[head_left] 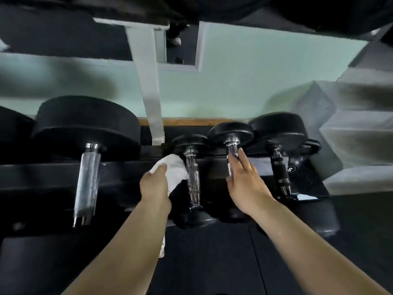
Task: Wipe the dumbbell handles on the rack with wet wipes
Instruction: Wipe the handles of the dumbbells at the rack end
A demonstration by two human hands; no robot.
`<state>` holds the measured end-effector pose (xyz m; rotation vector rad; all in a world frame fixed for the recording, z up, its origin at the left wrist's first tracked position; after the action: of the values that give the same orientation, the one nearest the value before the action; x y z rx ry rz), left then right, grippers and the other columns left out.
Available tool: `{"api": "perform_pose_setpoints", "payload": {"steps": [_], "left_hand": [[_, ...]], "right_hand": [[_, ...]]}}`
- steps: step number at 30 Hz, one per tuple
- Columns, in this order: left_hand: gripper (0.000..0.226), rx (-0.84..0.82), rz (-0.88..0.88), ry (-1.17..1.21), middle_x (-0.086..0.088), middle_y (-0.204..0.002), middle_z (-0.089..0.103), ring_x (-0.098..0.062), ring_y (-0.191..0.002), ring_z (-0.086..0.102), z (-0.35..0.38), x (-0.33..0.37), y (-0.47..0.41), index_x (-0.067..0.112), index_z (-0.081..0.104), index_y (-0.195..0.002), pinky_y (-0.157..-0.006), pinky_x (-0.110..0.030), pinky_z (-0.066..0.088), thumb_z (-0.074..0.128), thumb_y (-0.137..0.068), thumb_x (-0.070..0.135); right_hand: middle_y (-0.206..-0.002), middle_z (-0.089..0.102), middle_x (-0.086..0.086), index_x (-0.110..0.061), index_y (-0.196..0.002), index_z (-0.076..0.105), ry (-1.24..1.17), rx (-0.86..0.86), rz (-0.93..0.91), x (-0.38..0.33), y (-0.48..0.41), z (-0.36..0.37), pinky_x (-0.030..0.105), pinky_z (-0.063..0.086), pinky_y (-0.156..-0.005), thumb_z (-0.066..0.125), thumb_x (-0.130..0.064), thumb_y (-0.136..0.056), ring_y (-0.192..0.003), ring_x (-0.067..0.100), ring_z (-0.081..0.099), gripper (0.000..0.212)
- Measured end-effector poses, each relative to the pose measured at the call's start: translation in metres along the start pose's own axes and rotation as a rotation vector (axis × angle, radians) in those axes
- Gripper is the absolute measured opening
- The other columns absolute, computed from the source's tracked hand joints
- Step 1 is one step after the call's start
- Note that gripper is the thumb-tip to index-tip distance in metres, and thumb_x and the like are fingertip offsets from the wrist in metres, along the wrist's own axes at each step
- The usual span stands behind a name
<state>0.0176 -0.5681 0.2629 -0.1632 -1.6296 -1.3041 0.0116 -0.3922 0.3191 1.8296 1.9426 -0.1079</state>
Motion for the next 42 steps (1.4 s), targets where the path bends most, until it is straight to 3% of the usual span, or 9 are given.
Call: {"api": "perform_pose_setpoints", "payload": {"steps": [3, 6, 9, 12, 19, 24, 29, 36, 42], "left_hand": [[0.025, -0.097, 0.100, 0.001, -0.009, -0.114, 0.058, -0.027, -0.112, 0.052, 0.015, -0.014, -0.018, 0.008, 0.055, -0.114, -0.097, -0.034, 0.043, 0.053, -0.092, 0.020], [0.003, -0.183, 0.455, -0.231, 0.002, -0.079, 0.058, -0.017, -0.081, 0.056, 0.025, -0.011, -0.011, 0.011, 0.060, -0.087, -0.067, -0.005, 0.042, 0.058, -0.089, 0.011], [0.031, -0.376, 0.745, -0.589, -0.004, -0.122, 0.055, -0.014, -0.108, 0.051, 0.038, -0.013, -0.002, 0.009, 0.055, -0.121, -0.087, -0.007, 0.038, 0.052, -0.090, 0.002], [0.034, -0.461, 0.950, -1.055, 0.001, -0.149, 0.029, -0.011, -0.139, 0.021, 0.046, -0.019, -0.007, 0.007, 0.051, -0.126, -0.110, -0.023, 0.022, 0.047, -0.092, 0.005], [0.035, -0.482, 0.955, -1.113, -0.001, -0.149, 0.030, -0.016, -0.139, 0.025, 0.043, -0.020, -0.005, 0.022, 0.056, -0.123, -0.111, -0.032, 0.026, 0.048, -0.092, 0.010], [0.026, -0.496, 1.062, -1.233, 0.011, -0.140, 0.044, -0.006, -0.141, 0.014, 0.059, -0.011, -0.008, 0.016, 0.064, -0.113, -0.109, -0.021, 0.019, 0.045, -0.095, 0.016], [0.023, -0.485, 0.934, -1.214, 0.006, -0.150, 0.028, -0.011, -0.139, 0.024, 0.043, -0.016, -0.002, 0.022, 0.065, -0.110, -0.103, -0.023, 0.028, 0.049, -0.093, 0.021], [0.026, -0.566, 0.946, -1.097, 0.011, -0.131, 0.049, -0.006, -0.136, 0.025, 0.024, -0.027, 0.010, 0.013, 0.065, -0.110, -0.098, -0.002, 0.012, 0.051, -0.091, 0.004], [0.046, -0.418, 1.075, -1.381, 0.005, -0.154, 0.017, -0.013, -0.141, 0.012, 0.044, -0.011, 0.010, 0.026, 0.044, -0.135, -0.111, -0.021, 0.008, 0.052, -0.091, 0.018]], "right_hand": [[-0.154, -0.010, -0.003, -0.022, -0.146, 0.007, -0.042, 0.045, -0.044, 0.005, -0.002, 0.004, 0.027, 0.020, -0.110, 0.035, -0.015, -0.097, -0.142, 0.017, 0.004, 0.057], [-0.154, -0.012, -0.005, -0.023, -0.146, 0.007, -0.044, 0.054, -0.045, 0.007, -0.003, 0.006, 0.027, 0.022, -0.109, 0.037, -0.019, -0.097, -0.141, 0.017, 0.005, 0.057], [-0.153, -0.015, -0.004, -0.023, -0.146, 0.004, -0.026, 0.049, -0.042, 0.006, -0.002, 0.007, 0.028, 0.020, -0.110, 0.038, -0.021, -0.096, -0.142, 0.017, 0.002, 0.061], [-0.153, -0.018, -0.002, -0.021, -0.146, 0.002, -0.004, 0.035, -0.055, 0.005, -0.002, 0.008, 0.026, 0.016, -0.111, 0.036, -0.017, -0.097, -0.142, 0.017, -0.002, 0.060], [-0.154, -0.009, -0.009, -0.021, -0.145, 0.012, 0.050, 0.231, -0.136, 0.002, 0.003, 0.001, 0.021, 0.010, -0.109, 0.042, -0.020, -0.094, -0.141, 0.014, -0.005, 0.060], [-0.111, 0.067, 0.008, -0.005, -0.103, 0.068, 0.008, 0.662, -0.297, -0.003, 0.015, -0.006, 0.029, 0.053, -0.074, 0.044, -0.020, -0.079, -0.099, 0.026, 0.064, 0.036], [-0.090, 0.073, 0.004, -0.007, -0.091, 0.071, -0.003, 0.659, -0.347, -0.006, 0.016, -0.006, 0.024, 0.052, -0.064, 0.038, -0.022, -0.076, -0.082, 0.024, 0.068, 0.039], [-0.075, 0.071, 0.003, -0.009, -0.082, 0.071, 0.077, 0.770, -0.393, -0.008, 0.029, -0.009, 0.023, 0.050, -0.055, 0.043, -0.020, -0.078, -0.067, 0.022, 0.067, 0.030], [-0.074, 0.069, -0.003, -0.015, -0.074, 0.071, 0.220, 0.807, -0.429, 0.009, 0.055, 0.024, 0.028, 0.049, -0.061, 0.048, -0.031, -0.080, -0.066, 0.022, 0.064, 0.028]]}}
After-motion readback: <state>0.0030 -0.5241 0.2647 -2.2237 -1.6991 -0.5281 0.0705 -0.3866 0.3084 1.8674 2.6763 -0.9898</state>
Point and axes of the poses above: each hand's wrist, its own y-axis away from the middle knuckle, its own z-axis out of the palm, x = y × z, the point moved 5 cm from there along -y, towards the middle knuckle
